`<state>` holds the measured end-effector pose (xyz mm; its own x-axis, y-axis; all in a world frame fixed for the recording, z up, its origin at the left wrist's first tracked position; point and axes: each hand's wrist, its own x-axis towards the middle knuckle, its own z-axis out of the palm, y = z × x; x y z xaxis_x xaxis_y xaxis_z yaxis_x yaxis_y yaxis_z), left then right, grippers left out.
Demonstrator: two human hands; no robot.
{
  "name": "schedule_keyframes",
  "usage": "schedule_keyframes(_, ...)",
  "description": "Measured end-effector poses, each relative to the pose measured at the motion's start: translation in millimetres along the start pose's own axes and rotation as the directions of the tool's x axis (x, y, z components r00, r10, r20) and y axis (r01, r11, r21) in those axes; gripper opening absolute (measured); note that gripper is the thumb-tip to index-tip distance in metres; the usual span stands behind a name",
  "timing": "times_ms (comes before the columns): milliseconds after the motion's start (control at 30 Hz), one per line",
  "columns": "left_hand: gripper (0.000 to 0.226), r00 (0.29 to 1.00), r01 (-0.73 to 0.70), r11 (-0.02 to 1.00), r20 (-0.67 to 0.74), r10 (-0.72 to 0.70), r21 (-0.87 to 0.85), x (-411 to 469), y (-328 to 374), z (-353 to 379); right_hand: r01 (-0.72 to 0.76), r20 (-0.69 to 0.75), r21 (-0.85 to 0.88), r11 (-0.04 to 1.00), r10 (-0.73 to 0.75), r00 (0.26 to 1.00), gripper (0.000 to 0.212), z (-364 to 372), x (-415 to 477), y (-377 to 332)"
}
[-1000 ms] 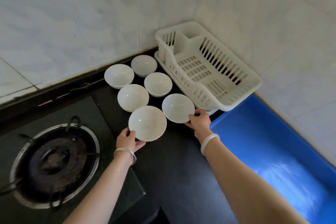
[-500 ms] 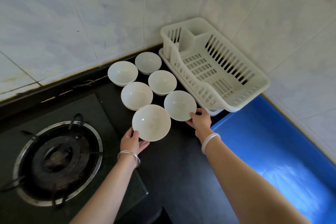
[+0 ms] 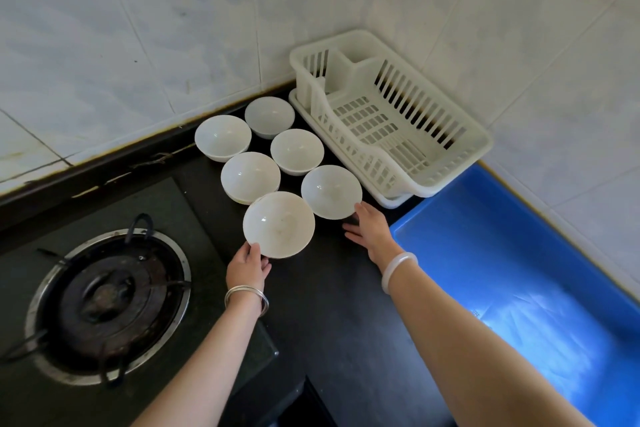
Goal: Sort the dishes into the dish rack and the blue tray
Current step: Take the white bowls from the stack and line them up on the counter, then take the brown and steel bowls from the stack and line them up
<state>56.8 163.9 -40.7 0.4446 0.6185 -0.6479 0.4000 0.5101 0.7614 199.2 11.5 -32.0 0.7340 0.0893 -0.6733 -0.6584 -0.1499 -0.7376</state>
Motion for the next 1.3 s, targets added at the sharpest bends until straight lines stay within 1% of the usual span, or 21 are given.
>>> schedule_keyframes(67, 0.036, 0.999, -0.038, 0.995, 0.012, 0.037, 0.093, -8, -7, 0, 0.054, -0.025, -0.020, 0.998, -0.055, 0.998, 0.044, -6, -7, 4)
schedule_keyframes(200, 0.043, 0.997, -0.042, 0.980, 0.075, 0.027, 0.197, -31, -22, 2, 0.107, -0.069, -0.051, 0.993, -0.111, 0.992, 0.036, -28, -32, 19)
schedule_keyframes(300, 0.040, 0.979, -0.114, 0.942, 0.198, 0.052, 0.316, -52, -31, 9, 0.169, -0.039, -0.138, 0.976, -0.175, 0.984, 0.031, -56, -62, 30)
schedule_keyframes(400, 0.033, 0.928, -0.254, 0.866, 0.361, 0.092, 0.430, -84, -41, 25, 0.251, -0.036, -0.249, 0.935, -0.267, 0.963, 0.024, -93, -100, 41)
schedule_keyframes(500, 0.028, 0.837, -0.398, 0.771, 0.541, 0.084, 0.497, -125, -56, 46, 0.270, -0.116, -0.407, 0.873, -0.342, 0.932, 0.019, -138, -142, 58)
schedule_keyframes(567, 0.027, 0.762, -0.491, 0.691, 0.646, 0.045, 0.530, -155, -71, 61, 0.227, -0.196, -0.513, 0.828, -0.370, 0.908, 0.017, -171, -169, 77)
schedule_keyframes(667, 0.026, 0.645, -0.624, 0.575, 0.765, -0.003, 0.529, -199, -98, 80, 0.040, -0.383, -0.621, 0.783, -0.348, 0.856, 0.018, -215, -203, 113)
schedule_keyframes(733, 0.027, 0.558, -0.719, 0.485, 0.830, -0.025, 0.498, -226, -116, 91, -0.080, -0.505, -0.627, 0.775, -0.327, 0.799, 0.020, -240, -226, 137)
schedule_keyframes(767, 0.027, 0.518, -0.757, 0.445, 0.855, -0.038, 0.478, -237, -123, 95, -0.109, -0.544, -0.624, 0.774, -0.330, 0.771, 0.021, -250, -238, 148)
schedule_keyframes(833, 0.028, 0.450, -0.811, 0.386, 0.890, -0.067, 0.439, -258, -136, 102, -0.149, -0.593, -0.635, 0.758, -0.354, 0.724, 0.020, -267, -259, 171)
schedule_keyframes(900, 0.028, 0.401, -0.849, 0.337, 0.912, -0.091, 0.407, -273, -148, 107, -0.231, -0.631, -0.655, 0.719, -0.353, 0.691, 0.019, -278, -276, 190)
schedule_keyframes(967, 0.030, 0.377, -0.876, 0.283, 0.920, -0.105, 0.391, -284, -157, 111, -0.274, -0.652, -0.652, 0.707, -0.337, 0.679, 0.019, -285, -287, 205)
schedule_keyframes(1100, 0.033, 0.360, -0.903, 0.216, 0.929, -0.090, 0.371, -290, -170, 113, -0.260, -0.657, -0.634, 0.728, -0.329, 0.679, 0.013, -287, -292, 217)
schedule_keyframes(1167, 0.032, 0.360, -0.905, 0.213, 0.930, -0.079, 0.368, -289, -172, 114, -0.236, -0.659, -0.638, 0.733, -0.362, 0.659, 0.010, -286, -292, 219)
schedule_keyframes(1300, 0.029, 0.360, -0.907, 0.209, 0.931, -0.059, 0.364, -287, -175, 114, -0.266, -0.651, -0.683, 0.680, -0.402, 0.644, 0.010, -284, -287, 219)
